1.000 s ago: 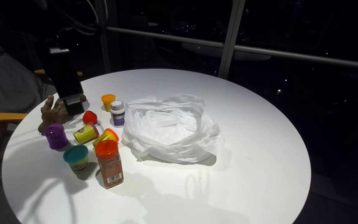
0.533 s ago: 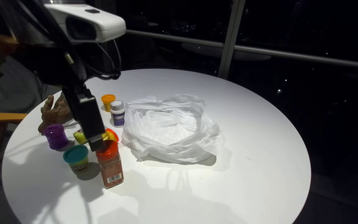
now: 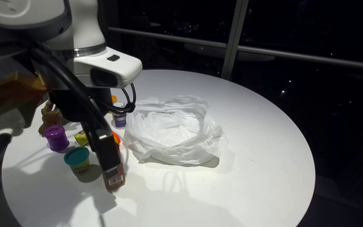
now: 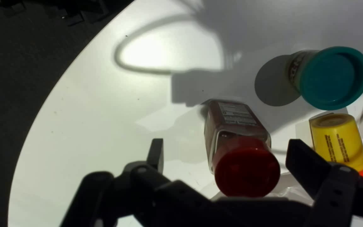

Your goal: Pick the objects on the table and put them in the plastic bag

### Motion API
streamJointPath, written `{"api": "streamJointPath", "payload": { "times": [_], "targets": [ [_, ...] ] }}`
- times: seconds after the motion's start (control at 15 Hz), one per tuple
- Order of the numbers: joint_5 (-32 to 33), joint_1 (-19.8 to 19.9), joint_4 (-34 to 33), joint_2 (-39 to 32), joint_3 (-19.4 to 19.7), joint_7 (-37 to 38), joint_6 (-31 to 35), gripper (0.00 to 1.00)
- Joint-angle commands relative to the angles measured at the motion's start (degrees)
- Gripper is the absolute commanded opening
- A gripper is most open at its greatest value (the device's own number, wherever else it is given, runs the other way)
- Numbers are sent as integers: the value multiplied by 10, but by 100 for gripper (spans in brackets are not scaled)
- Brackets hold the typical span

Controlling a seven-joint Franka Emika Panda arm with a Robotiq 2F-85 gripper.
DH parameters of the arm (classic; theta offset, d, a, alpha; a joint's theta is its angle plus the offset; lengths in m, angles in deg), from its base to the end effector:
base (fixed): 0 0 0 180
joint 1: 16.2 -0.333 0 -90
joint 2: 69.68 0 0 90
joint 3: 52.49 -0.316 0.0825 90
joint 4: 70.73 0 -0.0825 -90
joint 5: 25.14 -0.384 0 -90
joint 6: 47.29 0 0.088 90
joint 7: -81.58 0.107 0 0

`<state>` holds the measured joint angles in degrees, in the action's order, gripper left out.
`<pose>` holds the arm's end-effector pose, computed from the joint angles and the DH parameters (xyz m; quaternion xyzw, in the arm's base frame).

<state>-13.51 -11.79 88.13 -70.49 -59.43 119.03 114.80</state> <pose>0.3884 0.0276 0.2129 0.9775 -0.2071 0.0309 0.0232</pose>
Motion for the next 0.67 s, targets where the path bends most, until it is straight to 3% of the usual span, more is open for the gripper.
{"api": "streamJointPath", "payload": {
  "times": [0.0, 0.13, 0.2, 0.33, 0.6],
  "targets": [
    [16, -29, 0, -22, 32, 31, 47, 100],
    [12, -43, -1, -32, 45, 35, 58, 97],
    [15, -51, -1, -32, 52, 42, 60, 74],
    [18, -63, -2, -29, 64, 47, 57, 71],
    [18, -76, -6, -16, 80, 59, 46, 38]
  ]
}}
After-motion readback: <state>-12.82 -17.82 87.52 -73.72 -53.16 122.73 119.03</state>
